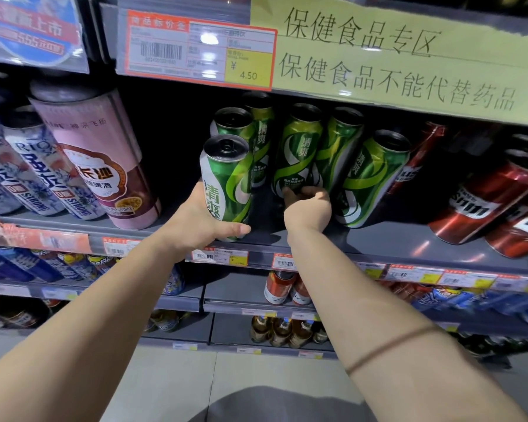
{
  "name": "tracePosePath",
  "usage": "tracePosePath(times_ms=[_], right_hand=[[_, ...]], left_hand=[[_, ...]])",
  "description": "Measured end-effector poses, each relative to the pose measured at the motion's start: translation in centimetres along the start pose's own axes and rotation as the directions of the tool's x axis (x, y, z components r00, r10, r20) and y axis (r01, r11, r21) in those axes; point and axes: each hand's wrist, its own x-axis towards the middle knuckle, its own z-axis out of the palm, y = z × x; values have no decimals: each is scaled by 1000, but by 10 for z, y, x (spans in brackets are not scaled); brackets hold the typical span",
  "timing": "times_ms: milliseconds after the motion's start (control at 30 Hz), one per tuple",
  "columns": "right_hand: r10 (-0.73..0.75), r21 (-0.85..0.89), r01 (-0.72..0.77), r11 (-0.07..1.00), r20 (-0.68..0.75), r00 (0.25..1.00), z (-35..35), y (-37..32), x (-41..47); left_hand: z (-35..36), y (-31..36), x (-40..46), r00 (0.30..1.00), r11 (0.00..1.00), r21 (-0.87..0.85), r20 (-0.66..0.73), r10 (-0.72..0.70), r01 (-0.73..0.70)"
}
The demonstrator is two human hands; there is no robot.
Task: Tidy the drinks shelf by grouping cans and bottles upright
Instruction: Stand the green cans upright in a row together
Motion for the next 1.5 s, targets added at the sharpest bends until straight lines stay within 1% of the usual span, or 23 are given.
tracePosePath(times_ms=[100, 167, 233, 267, 300, 333, 367, 400, 433, 533, 700, 733, 800, 900, 967, 1000, 1067, 1133, 1200, 1300, 1367, 1400, 1500], right_hand=[[124, 100, -128, 987, 40, 991, 2, -2, 4], [162, 156, -170, 973, 61, 985, 0, -5, 3], [109, 107, -118, 987, 83, 991, -7, -10, -9], [57, 69, -67, 995, 137, 989, -12, -13, -18], [3, 55, -17, 998, 241, 971, -17, -14, -29], [-51, 70, 26, 997, 393, 918, -22, -15, -43], [-96, 93, 54, 994, 547, 831, -26, -15, -57], [-138, 88, 107, 990, 647, 750, -27, -13, -67], [-164, 55, 175, 983, 689, 706, -24, -9, -73], [-217, -66, 339, 938, 653, 726, -21, -5, -75], [-292, -141, 457, 878, 598, 747, -22, -10, -77], [-294, -134, 451, 882, 591, 752, -23, -11, -78], [-270, -70, 373, 925, 570, 776, -27, -12, -79], [-274, 60, 279, 959, 465, 842, -31, -13, -69], [-265, 18, 283, 959, 407, 874, -28, -14, -58], [-246, -29, 282, 959, 410, 878, -26, -15, -52], [-195, -116, 275, 954, 455, 869, -21, -16, -46], [-167, -118, 258, 959, 501, 849, -17, -17, -45], [-167, -81, 244, 966, 526, 834, -17, -19, -53], [-173, -50, 239, 970, 551, 816, -29, -16, -67], [-200, -47, 285, 957, 605, 771, -44, -10, -74], [-200, -71, 307, 949, 615, 763, -52, -6, -75], [-189, -148, 306, 940, 520, 833, -76, 3, -61]], left_hand=[[1, 2, 0, 1000, 1000, 19, 6, 4, -4], [1, 4, -2, 1000, 1000, 12, 8, 17, -17], [1, 6, -2, 1000, 1000, -6, 13, 28, -28], [1, 6, -3, 999, 999, -7, 15, 31, -31], [1, 7, -4, 999, 999, -2, 11, 36, -36], [2, 8, -5, 999, 999, 10, 7, 45, -45], [3, 9, -6, 998, 998, 19, 4, 61, -61], [5, 11, -6, 996, 996, 29, 13, 88, -88], [6, 13, -7, 993, 993, 41, 31, 113, -114], [8, 13, -9, 989, 986, 80, 37, 141, -144], [8, 12, -11, 990, 983, 122, 43, 136, -140], [8, 12, -11, 989, 983, 110, 53, 139, -144], [8, 14, -13, 991, 987, 88, 46, 129, -133], [7, 13, -14, 996, 993, 87, -18, 84, -82], [6, 12, -16, 993, 991, 119, -93, 66, -55], [5, 11, -16, 988, 991, 130, -143, 55, -36], [1, 10, -18, 972, 990, 140, -231, 42, -10], [-3, 12, -20, 961, 989, 151, -275, 34, 9], [-6, 15, -26, 962, 985, 172, -271, 34, 14], [6, 22, -37, 967, 977, 210, -244, 79, -27], [24, 24, -39, 958, 970, 237, -264, 109, -45], [36, 24, -38, 954, 971, 237, -281, 109, -41], [78, 23, -28, 940, 970, 240, -317, 123, -46]])
